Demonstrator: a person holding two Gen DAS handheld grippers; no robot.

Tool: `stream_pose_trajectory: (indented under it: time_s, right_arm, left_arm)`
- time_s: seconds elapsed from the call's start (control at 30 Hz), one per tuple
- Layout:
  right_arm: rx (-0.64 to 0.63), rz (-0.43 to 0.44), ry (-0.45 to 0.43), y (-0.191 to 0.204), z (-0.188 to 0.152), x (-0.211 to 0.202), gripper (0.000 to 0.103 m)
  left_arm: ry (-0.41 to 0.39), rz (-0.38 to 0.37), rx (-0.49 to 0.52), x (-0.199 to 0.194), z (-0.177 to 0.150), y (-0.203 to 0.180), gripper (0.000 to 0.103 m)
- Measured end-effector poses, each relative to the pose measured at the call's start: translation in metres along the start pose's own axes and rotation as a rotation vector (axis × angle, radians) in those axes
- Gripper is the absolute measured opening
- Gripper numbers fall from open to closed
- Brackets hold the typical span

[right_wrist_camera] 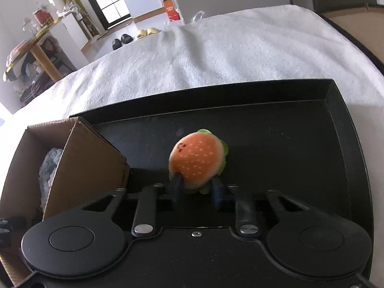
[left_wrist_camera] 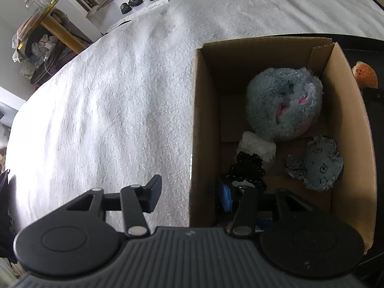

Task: Organize soft objects
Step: 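Move the right tool to the hamburger plush and grasp it, then carry the hamburger plush with the right tool and release it into the box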

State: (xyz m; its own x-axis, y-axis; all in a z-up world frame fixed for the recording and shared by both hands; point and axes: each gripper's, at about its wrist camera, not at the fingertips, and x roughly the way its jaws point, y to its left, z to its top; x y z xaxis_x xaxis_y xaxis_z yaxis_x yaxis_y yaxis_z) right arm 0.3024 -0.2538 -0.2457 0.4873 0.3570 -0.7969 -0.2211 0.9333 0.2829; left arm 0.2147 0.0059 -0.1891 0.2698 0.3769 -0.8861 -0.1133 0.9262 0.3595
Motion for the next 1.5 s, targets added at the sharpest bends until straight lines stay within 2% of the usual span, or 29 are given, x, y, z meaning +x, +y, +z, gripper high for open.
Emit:
stream_pose_trajectory:
  time_s: [0.07, 0.33, 0.73, 1.17, 1.5]
  right_arm:
    - [-0.009, -0.002, -0.003, 0.001, -0.001, -0.005, 0.015]
    - [-0.014, -0.007, -0.022, 0.007, -0.005, -0.029, 0.005]
    - [-0.040, -0.025, -0.071, 0.026, -0.005, -0.066, 0.004]
    - [-0.104, -0.005, -0.146, 0.064, 0.001, -0.101, 0.004]
    - [-0.137, -0.001, -0.158, 0.090, -0.006, -0.112, 0.004]
  left_arm:
    - [-0.002, -0.008, -0.007, 0.000, -0.001, 0.003, 0.049]
    - [-0.007, -0.043, -0.028, -0.001, -0.006, 0.008, 0.049]
    - [-0.035, -0.091, -0.065, -0.010, -0.019, 0.020, 0.049]
    - [-0.060, -0.151, -0.108, -0.016, -0.031, 0.036, 0.049]
    - [-0.072, -0.204, -0.130, -0.016, -0.037, 0.045, 0.049]
